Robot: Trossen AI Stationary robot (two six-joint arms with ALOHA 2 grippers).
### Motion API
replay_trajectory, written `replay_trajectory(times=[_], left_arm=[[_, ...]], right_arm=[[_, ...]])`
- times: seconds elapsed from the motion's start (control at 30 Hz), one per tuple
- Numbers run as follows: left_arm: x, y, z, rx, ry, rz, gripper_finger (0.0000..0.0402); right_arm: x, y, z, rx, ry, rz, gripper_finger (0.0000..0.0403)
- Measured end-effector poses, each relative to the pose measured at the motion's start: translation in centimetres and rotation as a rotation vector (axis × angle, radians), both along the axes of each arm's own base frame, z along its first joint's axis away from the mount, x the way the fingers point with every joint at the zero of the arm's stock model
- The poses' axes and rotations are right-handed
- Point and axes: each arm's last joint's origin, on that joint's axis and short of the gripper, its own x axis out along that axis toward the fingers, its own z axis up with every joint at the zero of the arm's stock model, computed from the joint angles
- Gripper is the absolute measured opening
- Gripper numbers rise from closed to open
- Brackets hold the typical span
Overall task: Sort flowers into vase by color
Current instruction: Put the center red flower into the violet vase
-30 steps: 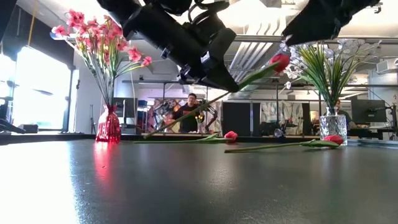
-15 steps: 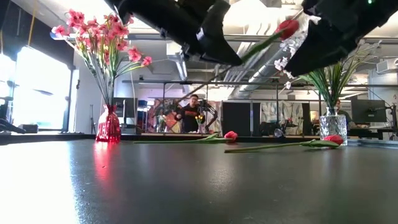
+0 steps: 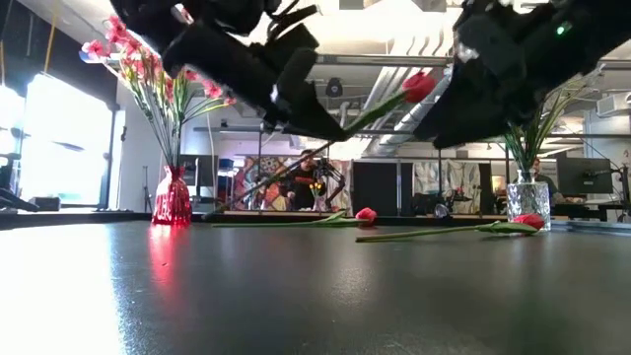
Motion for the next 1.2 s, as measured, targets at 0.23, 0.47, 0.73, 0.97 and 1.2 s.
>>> replay_trajectory(times=[0.23, 0.47, 0.73, 0.97, 1.2], left_arm=[[-1.3, -0.7, 0.6, -0.007, -0.014, -0.018, 0.0000], [-1.8, -0.8, 2.1, 0.024, -0.049, -0.093, 0.0000], [-1.8, -0.5, 2.4, 0.036, -0.052, -0.122, 0.0000], [-1.8, -0.5, 2.4, 0.048, -0.049, -0.130, 0.0000], [-1.8, -0.5, 2.4, 0.048, -0.046, -0.130, 0.0000]], right_arm=[[1.9, 0.5, -1.5, 0.018, -0.061, 0.014, 0.0263], [2.9, 0.7, -2.0, 0.023, -0.108, 0.030, 0.0263], [3.1, 0.9, -2.0, 0.061, -0.143, 0.020, 0.0263], [3.3, 1.0, -1.8, 0.089, -0.166, 0.043, 0.0263], [3.3, 1.1, -1.7, 0.092, -0.170, 0.044, 0.0263]])
